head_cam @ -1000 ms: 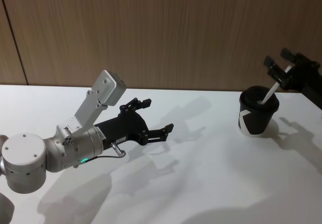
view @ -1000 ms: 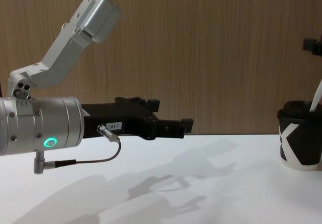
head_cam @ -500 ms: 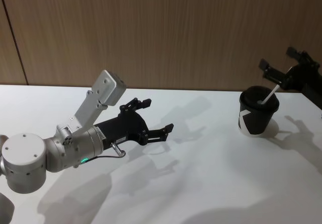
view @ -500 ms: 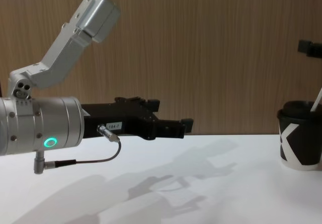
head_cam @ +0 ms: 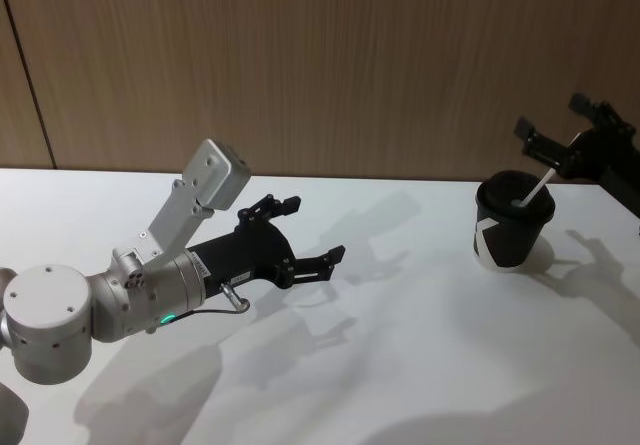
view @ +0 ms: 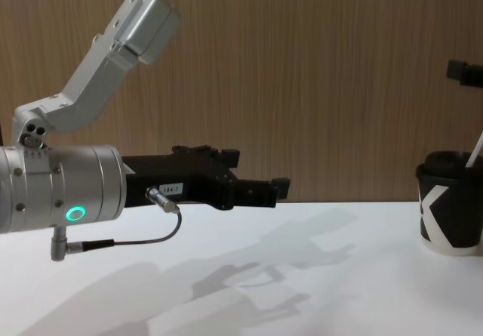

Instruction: Pick up the straw with one hand, pass it to the other hand, and insert it into the cup.

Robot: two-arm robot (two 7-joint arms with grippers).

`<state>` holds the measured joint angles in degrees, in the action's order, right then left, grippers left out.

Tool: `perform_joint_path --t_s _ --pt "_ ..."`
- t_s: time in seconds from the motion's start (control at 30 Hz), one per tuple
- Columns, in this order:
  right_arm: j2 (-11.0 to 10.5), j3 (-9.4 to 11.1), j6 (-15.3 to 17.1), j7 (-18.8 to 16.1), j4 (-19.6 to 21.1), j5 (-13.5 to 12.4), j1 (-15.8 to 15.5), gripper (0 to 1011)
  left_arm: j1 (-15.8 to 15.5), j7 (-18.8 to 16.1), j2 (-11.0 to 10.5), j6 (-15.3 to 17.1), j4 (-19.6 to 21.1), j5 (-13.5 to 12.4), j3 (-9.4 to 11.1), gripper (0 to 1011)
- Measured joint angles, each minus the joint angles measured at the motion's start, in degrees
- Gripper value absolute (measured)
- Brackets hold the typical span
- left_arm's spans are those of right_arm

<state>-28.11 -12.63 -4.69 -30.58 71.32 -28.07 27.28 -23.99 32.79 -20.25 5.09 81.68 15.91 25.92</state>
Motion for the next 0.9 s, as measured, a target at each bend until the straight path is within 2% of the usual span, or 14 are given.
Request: perform_joint_path --t_s 0.17,0.47,0.73,0.9 --pt "0.02 0.19 -0.44 -0.06 0.12 -0.04 -0.18 1001 0.0 0.0 0.0 0.0 0.0 0.0 0.0 1003" --pt "0.06 0.86 -3.16 -0.4 1.23 0.12 -1.22 1001 -0.02 -0.04 -0.01 -0.12 0.0 0.01 0.0 1002" --pt "-0.05 1.65 -7.56 -0.91 3.65 1.1 -3.12 1001 -0.06 -1.3 0.24 -1.49 -0.09 0.0 -0.23 1003" --pt "-0.17 1.95 -8.34 -1.18 4.76 1.19 -4.04 1001 0.06 -2.68 0.71 -3.02 -0.19 0.04 -0.82 1003"
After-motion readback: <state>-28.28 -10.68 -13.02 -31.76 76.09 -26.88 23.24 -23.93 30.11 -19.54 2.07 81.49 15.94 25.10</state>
